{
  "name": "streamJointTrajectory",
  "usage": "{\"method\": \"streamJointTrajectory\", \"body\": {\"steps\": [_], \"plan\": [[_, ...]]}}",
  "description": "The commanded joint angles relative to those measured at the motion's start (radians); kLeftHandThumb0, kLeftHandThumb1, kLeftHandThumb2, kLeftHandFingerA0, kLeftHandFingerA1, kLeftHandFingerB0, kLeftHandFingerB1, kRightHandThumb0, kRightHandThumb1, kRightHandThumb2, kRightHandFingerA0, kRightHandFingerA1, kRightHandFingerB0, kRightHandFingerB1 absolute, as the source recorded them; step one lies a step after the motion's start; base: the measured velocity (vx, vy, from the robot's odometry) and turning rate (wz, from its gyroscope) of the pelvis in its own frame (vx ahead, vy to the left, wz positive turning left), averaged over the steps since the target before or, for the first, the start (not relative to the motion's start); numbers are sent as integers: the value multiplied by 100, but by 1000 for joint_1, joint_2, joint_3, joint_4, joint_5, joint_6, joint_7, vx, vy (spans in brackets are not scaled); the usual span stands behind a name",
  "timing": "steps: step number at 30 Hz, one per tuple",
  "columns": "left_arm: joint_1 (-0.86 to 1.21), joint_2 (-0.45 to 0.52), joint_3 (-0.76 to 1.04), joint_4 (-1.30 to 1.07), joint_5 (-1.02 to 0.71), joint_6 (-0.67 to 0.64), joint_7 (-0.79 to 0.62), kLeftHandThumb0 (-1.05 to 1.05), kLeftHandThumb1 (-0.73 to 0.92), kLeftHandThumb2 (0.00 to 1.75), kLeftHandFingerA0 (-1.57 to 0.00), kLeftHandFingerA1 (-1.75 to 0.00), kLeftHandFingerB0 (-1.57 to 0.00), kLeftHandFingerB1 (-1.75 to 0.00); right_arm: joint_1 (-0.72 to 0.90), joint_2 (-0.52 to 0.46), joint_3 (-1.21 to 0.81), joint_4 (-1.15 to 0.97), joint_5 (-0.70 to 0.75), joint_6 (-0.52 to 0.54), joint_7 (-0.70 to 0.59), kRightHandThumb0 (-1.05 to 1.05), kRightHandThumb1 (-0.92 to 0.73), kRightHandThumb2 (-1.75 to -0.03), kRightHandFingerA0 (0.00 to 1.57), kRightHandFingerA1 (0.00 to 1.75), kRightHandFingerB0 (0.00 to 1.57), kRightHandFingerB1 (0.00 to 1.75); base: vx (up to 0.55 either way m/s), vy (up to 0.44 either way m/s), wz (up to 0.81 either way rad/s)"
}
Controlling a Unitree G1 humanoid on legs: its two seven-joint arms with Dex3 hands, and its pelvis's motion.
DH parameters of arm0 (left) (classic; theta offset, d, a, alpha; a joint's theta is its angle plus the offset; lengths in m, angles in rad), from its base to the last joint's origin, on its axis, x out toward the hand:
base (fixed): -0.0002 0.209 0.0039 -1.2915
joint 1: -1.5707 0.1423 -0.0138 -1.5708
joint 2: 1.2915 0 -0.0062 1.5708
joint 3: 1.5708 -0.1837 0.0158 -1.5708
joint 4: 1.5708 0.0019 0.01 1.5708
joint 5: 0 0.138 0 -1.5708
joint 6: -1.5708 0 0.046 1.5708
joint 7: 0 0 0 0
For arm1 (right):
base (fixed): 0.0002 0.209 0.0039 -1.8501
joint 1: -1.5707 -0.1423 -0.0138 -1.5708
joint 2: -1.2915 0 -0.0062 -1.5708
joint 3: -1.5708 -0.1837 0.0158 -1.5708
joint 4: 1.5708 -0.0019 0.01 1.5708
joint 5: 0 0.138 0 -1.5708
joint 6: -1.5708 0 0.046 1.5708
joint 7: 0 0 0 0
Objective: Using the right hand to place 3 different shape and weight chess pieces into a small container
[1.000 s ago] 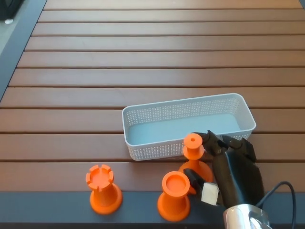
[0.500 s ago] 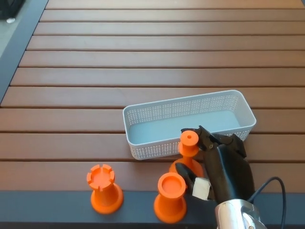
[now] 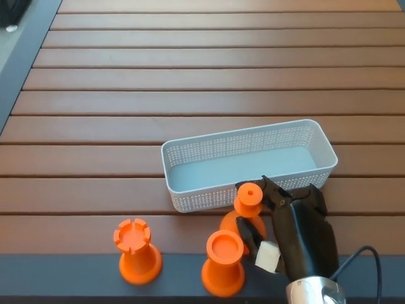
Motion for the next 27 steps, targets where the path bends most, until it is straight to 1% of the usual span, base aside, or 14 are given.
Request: {"method": "streamJointTrajectory", "body": {"steps": [1, 2, 3, 4, 5, 6, 8, 14, 15, 16, 23, 24, 26, 27], "plan": [[28, -32, -17, 11, 37, -20, -36, -20, 13, 155, -147, -128, -146, -119, 26, -20, -5, 35, 24, -61, -35, -30, -55, -116, 114, 150, 95, 113, 0, 0, 0], [29, -33, -11, 12, 30, -21, -45, -8, 46, 122, -143, -131, -145, -131, 28, -18, -5, 39, 24, -61, -41, -22, -61, -118, 93, 169, 89, 129, 0, 0, 0], [29, -35, -1, 14, 18, -19, -61, -8, 46, 122, -143, -131, -145, -131, 29, -15, -7, 47, 24, -64, -48, -22, -61, -118, 93, 169, 89, 129, 0, 0, 0], [31, -33, -6, 13, 24, -16, -50, -9, 45, 122, -143, -132, -145, -131, 34, -10, -10, 45, 22, -60, -56, -20, -67, -110, 91, 174, 82, 146, 0, 0, 0], [34, -29, -14, 11, 36, -13, -33, -9, 45, 122, -143, -132, -145, -131, 42, -5, -13, 42, 20, -58, -65, -20, -67, -110, 91, 174, 82, 146, 0, 0, 0], [37, -25, -21, 11, 47, -14, -21, -9, 45, 122, -143, -131, -145, -131, 48, -2, -15, 38, 19, -56, -71, -19, -69, -108, 89, 175, 75, 158, 0, 0, 0], [43, -19, -26, 13, 54, -22, -15, -10, 45, 122, -143, -131, -145, -131, 58, 3, -20, 34, 22, -67, -88, -20, -66, -116, 90, 175, 72, 162, 0, 0, 0], [47, -22, -20, 12, 41, -21, -28, -9, 44, 121, -143, -130, -144, -130, 63, 9, -38, 45, 27, -112, -135, -21, -66, -113, 89, 175, 68, 160, 0, 0, 0], [46, -23, -24, 11, 45, -17, -20, -25, 13, 153, -145, -130, -148, -119, 64, 14, -43, 47, 28, -122, -152, -22, -67, -112, 87, 175, 68, 158, 0, 0, 0], [45, -27, -17, 10, 36, -14, -30, -9, 43, 121, -142, -130, -144, -130, 63, 15, -46, 49, 28, -132, -164, -22, -68, -109, 87, 175, 68, 157, 0, 0, 0], [45, -34, -7, 12, 28, -15, -40, -8, 42, 120, -142, -131, -144, -130, 60, 11, -57, 64, 23, -173, -206, -19, -66, -111, 95, 174, 70, 154, 0, 0, 0], [47, -32, -4, 13, 25, -16, -47, -9, 44, 122, -144, -132, -145, -131, 58, -3, -66, 75, 23, -203, -231, -21, -67, -108, 99, 174, 71, 145, 0, 0, 0], [51, -30, 1, 15, 20, -18, -58, -9, 44, 122, -144, -132, -145, -131, 55, -23, -80, 95, 23, -251, -270, -21, -67, -108, 99, 174, 71, 145, 0, 0, 0], [54, -32, 13, 14, 4, -16, -80, -20, 11, 155, -152, -123, -148, -119, 53, -32, -92, 102, 29, -273, -283, -23, -70, -108, 88, 175, 66, 147, 0, 0, 0]]}}
